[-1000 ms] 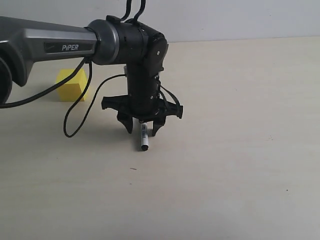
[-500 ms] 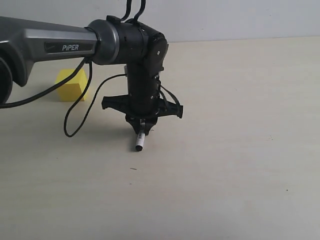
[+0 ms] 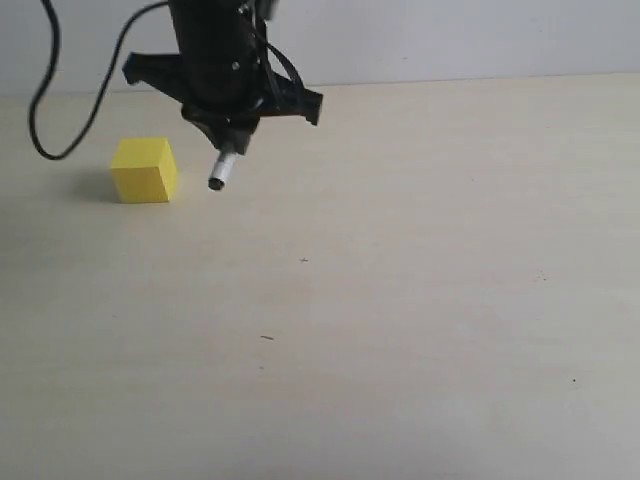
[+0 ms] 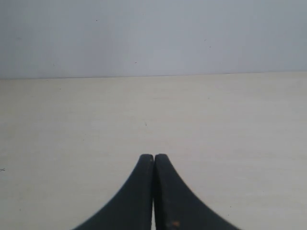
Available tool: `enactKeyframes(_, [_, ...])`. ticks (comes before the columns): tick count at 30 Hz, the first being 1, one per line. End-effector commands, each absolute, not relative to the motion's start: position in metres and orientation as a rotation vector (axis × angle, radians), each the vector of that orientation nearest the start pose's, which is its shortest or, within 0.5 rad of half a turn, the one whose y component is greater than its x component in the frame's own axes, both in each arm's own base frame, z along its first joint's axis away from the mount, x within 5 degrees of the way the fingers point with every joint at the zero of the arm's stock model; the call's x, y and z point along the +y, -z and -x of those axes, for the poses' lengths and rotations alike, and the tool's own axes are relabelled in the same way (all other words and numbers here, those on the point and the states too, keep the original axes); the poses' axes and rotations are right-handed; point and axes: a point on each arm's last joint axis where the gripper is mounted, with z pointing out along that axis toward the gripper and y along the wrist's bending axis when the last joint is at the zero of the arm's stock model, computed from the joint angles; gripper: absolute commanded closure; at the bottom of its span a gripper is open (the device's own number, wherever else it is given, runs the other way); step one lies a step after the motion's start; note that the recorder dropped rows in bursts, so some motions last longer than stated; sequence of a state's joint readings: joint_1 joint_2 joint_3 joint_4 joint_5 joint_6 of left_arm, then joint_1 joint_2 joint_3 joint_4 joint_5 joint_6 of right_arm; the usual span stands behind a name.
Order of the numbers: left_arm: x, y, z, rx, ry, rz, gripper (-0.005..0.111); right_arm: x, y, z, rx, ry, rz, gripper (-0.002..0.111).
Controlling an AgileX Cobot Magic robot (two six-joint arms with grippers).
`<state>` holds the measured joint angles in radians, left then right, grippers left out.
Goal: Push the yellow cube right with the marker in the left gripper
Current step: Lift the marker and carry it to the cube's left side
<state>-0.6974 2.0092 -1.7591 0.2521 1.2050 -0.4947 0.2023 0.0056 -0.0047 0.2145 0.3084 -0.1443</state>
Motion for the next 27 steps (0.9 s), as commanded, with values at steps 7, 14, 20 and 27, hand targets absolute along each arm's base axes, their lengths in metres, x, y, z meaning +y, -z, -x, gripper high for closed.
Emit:
enactKeyframes(7, [-0.167, -0.300, -0.289, 2.712, -0.374, -0.380, 0.107, 0.016, -0.186, -0.052, 1.781, -0.240, 0.171, 0.108])
enactKeyframes(14, [-0.065, -0.306, -0.280, 2.740, -0.529, -0.065, 0.107, 0.016, -0.186, -0.052, 1.781, -0.240, 0.171, 0.108])
enactKeyframes(20, [0.007, -0.280, -0.285, 2.854, -0.710, 0.115, 0.107, 0.016, -0.186, -0.052, 1.781, -0.240, 0.171, 0.108])
enactKeyframes(27, [0.019, -0.248, -0.335, 2.673, -0.609, -0.412, 0.107, 0.016, -0.186, -0.052, 1.781, -0.240, 0.171, 0.108])
